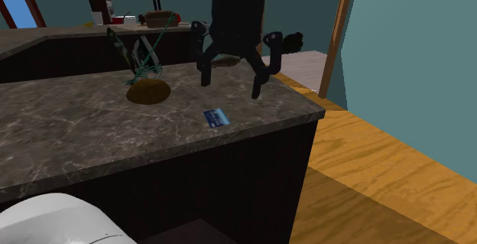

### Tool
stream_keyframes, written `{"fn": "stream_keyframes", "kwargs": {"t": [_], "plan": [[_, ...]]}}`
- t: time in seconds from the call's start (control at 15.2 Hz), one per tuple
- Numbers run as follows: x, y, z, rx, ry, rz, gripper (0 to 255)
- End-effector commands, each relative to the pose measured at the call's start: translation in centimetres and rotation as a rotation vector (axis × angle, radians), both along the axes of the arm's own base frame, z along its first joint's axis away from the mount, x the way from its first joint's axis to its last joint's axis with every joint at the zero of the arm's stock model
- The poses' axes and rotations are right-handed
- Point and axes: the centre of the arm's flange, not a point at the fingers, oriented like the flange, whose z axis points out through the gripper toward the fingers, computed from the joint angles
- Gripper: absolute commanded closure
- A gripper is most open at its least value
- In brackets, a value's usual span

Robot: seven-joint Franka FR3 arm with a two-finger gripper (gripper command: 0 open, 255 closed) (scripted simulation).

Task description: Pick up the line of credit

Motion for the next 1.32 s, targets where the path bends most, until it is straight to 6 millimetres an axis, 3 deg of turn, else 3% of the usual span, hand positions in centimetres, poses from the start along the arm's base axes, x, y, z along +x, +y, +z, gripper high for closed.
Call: {"fn": "stream_keyframes", "kwargs": {"t": [0.0, 0.4, 0.73, 1.25], "plan": [[0.0, 0.0, 0.0, 0.000, 0.000, 0.000, 0], [7.6, 8.2, -4.9, -0.162, 0.193, 0.433, 0], [10.1, 16.1, -10.8, -0.297, 0.354, 0.795, 0], [10.1, 16.3, -14.9, -0.300, 0.357, 0.800, 0]]}}
